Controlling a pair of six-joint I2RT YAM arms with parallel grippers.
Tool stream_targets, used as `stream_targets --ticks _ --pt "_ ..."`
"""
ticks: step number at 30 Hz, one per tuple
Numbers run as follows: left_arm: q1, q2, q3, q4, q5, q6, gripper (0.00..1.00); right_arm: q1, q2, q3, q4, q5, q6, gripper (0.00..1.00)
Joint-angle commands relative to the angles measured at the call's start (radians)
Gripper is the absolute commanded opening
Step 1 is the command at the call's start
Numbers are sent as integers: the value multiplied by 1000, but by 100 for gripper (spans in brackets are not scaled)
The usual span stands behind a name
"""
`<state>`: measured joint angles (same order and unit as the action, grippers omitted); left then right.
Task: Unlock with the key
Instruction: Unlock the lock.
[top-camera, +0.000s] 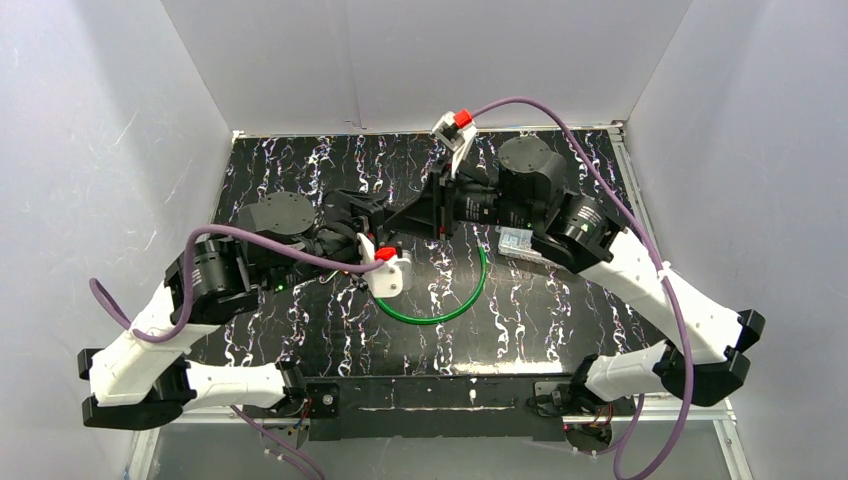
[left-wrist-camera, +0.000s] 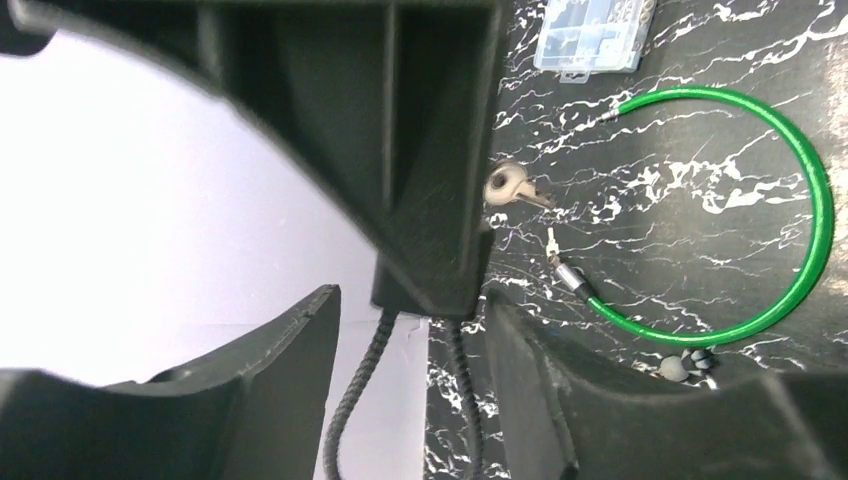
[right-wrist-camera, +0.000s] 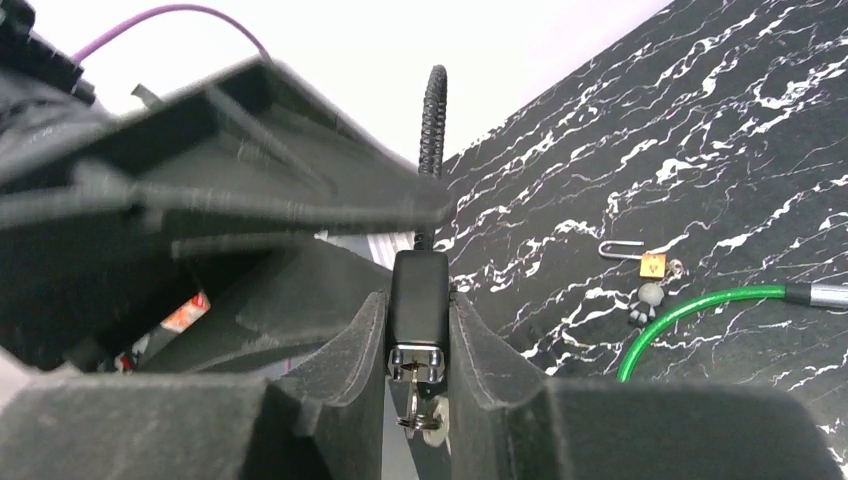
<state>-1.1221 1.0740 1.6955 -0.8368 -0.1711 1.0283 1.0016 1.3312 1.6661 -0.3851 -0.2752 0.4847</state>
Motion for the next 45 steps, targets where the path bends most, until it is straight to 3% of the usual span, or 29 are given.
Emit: stream_targets --ticks 1,2,3,7,10,15,22,28,29,32,33,37,41,45 --pt "1 -79 -46 40 59 -8 59 -10 -77 -41 90 -90 -43 1" --pt "0 -91 -61 42 79 -5 72 -11 -78 -41 89 -109 -48 1" --pt "1 -101 -78 46 87 0 76 -11 -77 -42 89 -132 -50 1" --pt "1 -149 -164 135 116 65 85 -11 -63 -42 103 -183 -30 1" --pt "0 -160 -184 151 147 92 85 -11 -55 -46 126 -202 -14 1" --pt "1 -138 -150 133 214 79 76 -4 -39 -38 137 -211 -9 1" --pt "1 -130 -119 103 251 74 43 5 -34 -42 132 -187 -15 1" --pt "0 -135 -126 91 233 104 27 5 -45 -53 130 -168 -20 1" --pt "0 -135 -125 91 231 108 25 5 -45 -54 129 -167 -17 4" --pt "1 -136 -129 93 212 125 20 4 -53 -52 114 -166 -15 40" --pt "0 -139 -134 93 204 129 19 2 -63 -50 100 -155 -20 47" --pt "0 -154 -155 94 189 153 19 -20 -155 -74 69 -94 -49 60" --pt "0 -153 -148 94 186 156 19 -43 -225 -97 27 -65 -67 58" --pt "1 -146 -144 95 186 164 18 -52 -241 -124 19 -87 -60 42"
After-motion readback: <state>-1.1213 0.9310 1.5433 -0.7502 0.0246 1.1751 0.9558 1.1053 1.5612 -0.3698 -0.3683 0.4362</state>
